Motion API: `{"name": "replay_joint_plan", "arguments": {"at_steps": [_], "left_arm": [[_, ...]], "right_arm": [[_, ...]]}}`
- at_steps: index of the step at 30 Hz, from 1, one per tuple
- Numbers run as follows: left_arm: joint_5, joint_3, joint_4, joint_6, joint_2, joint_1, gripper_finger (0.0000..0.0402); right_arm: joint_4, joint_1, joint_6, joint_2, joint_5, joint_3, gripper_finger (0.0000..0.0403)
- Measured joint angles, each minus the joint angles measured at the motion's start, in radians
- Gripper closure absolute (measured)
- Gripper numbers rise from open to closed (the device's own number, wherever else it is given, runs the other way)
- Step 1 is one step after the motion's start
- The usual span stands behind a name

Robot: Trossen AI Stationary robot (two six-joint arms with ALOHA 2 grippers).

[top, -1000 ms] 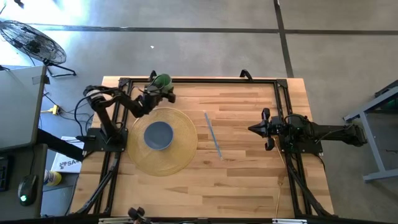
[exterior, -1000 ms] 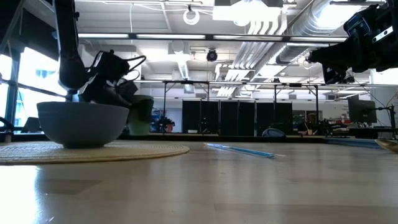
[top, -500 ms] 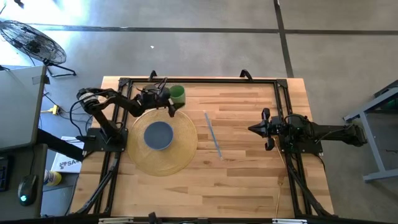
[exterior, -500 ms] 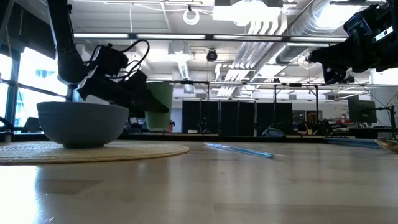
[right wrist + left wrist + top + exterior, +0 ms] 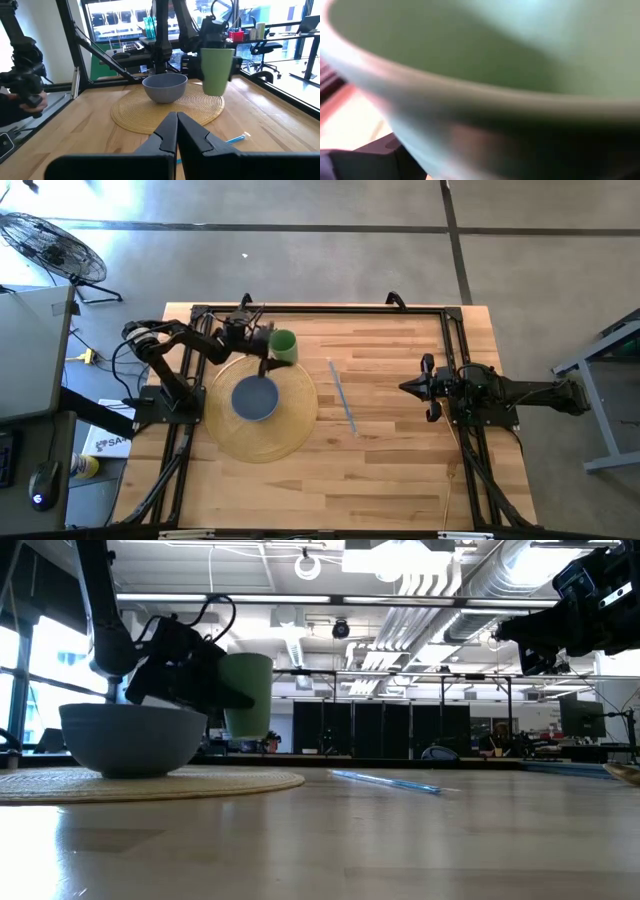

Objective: Pick & Place Utensil
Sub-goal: Put the green cup to the top right of the blue bowl on the brown mat

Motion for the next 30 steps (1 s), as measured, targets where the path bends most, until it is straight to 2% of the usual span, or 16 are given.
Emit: {"name": "replay_joint_plan", "arguments": {"at_steps": [2,6,13,18,25,30], "left_arm": [[0.05,0.0,-0.004,0.035,0.0,-0.002,0.0065],[0.055,0.01,-0.062,0.082,0.0,-0.001,0.0065],[0.07,0.124,-0.277,0.134,0.0,-0.002,0.0065],[0.103,0.151,-0.387,0.213,0.004,-0.01,0.0065],[0.254,0.224,-0.395,0.258,0.044,-0.008,0.0065],[0.337,0.324,-0.422,0.265,0.132,-0.008,0.0065]], "right_arm": [[0.0,0.0,0.0,0.0,0.0,0.0,0.0402],[0.0,0.0,0.0,0.0,0.0,0.0,0.0402],[0.0,0.0,0.0,0.0,0.0,0.0,0.0402],[0.0,0.0,0.0,0.0,0.0,0.0,0.0402],[0.0,0.0,0.0,0.0,0.0,0.0,0.0402],[0.0,0.0,0.0,0.0,0.0,0.0,0.0402]]}}
